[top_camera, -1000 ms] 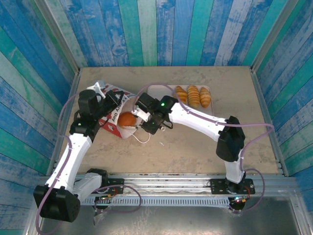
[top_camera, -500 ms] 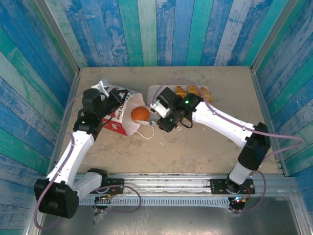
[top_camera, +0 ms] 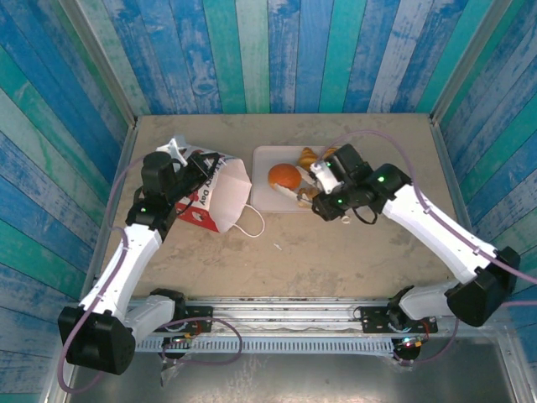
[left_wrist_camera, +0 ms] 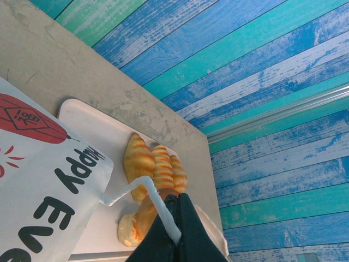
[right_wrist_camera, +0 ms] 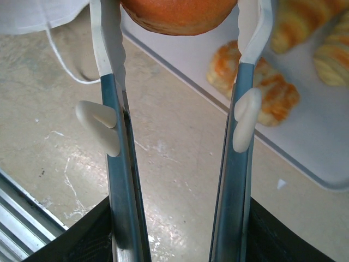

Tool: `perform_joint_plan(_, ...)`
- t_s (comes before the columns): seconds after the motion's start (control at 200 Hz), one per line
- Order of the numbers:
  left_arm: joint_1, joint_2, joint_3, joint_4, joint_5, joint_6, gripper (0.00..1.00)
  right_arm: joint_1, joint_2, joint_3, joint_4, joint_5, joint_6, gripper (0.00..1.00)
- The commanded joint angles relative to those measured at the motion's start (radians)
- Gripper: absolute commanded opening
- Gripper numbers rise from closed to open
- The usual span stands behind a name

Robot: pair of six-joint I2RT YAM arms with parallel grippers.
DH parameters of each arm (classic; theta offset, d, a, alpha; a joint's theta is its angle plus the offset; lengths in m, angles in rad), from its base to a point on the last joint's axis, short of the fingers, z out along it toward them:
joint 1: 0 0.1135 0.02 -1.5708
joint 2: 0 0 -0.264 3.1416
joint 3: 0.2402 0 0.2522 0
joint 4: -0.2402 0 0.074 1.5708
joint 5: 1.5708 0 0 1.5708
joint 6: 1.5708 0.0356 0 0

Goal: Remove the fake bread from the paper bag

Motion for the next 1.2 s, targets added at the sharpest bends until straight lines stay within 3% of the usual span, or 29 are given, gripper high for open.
perform_joint_plan(0.0, -0.005, 0.016, 0.012, 0.032, -0.006, 0.008, 0.0, -0.073, -0.056, -0.039, -0.001, 0.006, 0.035, 0.53)
perform_joint_plan(0.22, -0.005, 0.014, 0.016, 0.019, -0.015, 0.02, 0.0, -0.287, -0.083, -0.11, -0.039, -0.03, 0.099, 0.53)
perform_joint_plan(0.381, -0.005, 0.016, 0.02, 0.014, -0.007, 0.032, 0.0, -0.376, -0.074, -0.148, -0.066, -0.04, 0.128, 0.53)
perform_joint_plan(1.197, -0.005, 0.004, 0.024, -0.005, -0.01, 0.04, 0.0, -0.404, 0.032, -0.2, -0.086, -0.006, 0.13, 0.54)
